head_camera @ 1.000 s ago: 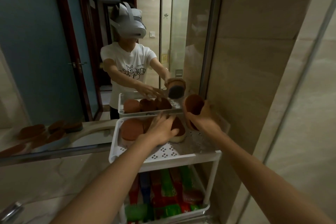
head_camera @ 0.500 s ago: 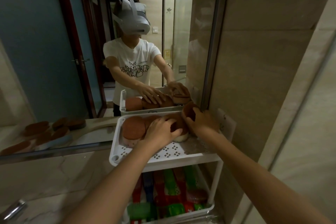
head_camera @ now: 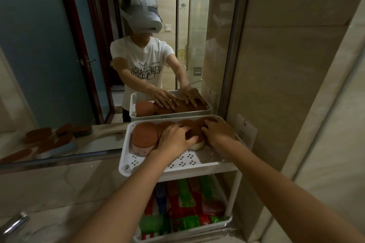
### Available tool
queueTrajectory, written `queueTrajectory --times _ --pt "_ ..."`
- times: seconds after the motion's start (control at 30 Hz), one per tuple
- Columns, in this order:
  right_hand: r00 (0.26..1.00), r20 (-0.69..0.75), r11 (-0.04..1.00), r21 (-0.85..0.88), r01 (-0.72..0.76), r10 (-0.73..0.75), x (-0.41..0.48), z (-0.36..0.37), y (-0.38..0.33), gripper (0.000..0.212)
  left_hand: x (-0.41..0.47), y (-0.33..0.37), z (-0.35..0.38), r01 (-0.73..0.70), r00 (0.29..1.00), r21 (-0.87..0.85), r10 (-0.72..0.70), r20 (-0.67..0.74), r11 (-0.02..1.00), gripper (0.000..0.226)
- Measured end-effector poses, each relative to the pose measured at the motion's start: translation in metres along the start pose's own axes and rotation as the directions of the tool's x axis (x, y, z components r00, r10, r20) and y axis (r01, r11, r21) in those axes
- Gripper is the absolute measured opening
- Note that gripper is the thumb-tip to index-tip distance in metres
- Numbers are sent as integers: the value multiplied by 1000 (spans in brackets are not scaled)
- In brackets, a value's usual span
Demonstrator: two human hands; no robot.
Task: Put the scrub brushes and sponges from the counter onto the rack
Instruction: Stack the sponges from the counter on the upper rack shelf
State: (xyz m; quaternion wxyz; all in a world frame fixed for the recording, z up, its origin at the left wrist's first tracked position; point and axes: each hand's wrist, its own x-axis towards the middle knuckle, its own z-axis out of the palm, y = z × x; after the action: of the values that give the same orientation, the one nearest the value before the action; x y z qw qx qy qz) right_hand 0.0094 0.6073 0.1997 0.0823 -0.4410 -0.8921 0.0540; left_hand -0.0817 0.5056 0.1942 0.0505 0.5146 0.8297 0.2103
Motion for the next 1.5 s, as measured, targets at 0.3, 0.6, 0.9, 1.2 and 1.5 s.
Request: queueTrajectory --times 0.3,0.6,0.9,1.2,1.5 --pt "997 76 996 -92 -22 29 10 -6 -10 40 -2 2 -2 13 998 48 -15 56 999 55" --pt "995 21 979 -181 -90 95 -17 -20 -12 36 -14 9 -18 73 997 -188 -70 21 979 46" --pt "949 -282 951 225 210 -143 -88 -36 -38 26 -72 18 -55 60 952 -309 -147 -268 949 31" --pt "895 -364 620 649 441 -256 -215 28 -119 35 -230 -48 -25 330 727 -523 -565 -390 786 12" --pt "781 137 569 762 309 -609 -334 129 -211 42 -412 -155 31 768 328 -524 -928 -174 369 27"
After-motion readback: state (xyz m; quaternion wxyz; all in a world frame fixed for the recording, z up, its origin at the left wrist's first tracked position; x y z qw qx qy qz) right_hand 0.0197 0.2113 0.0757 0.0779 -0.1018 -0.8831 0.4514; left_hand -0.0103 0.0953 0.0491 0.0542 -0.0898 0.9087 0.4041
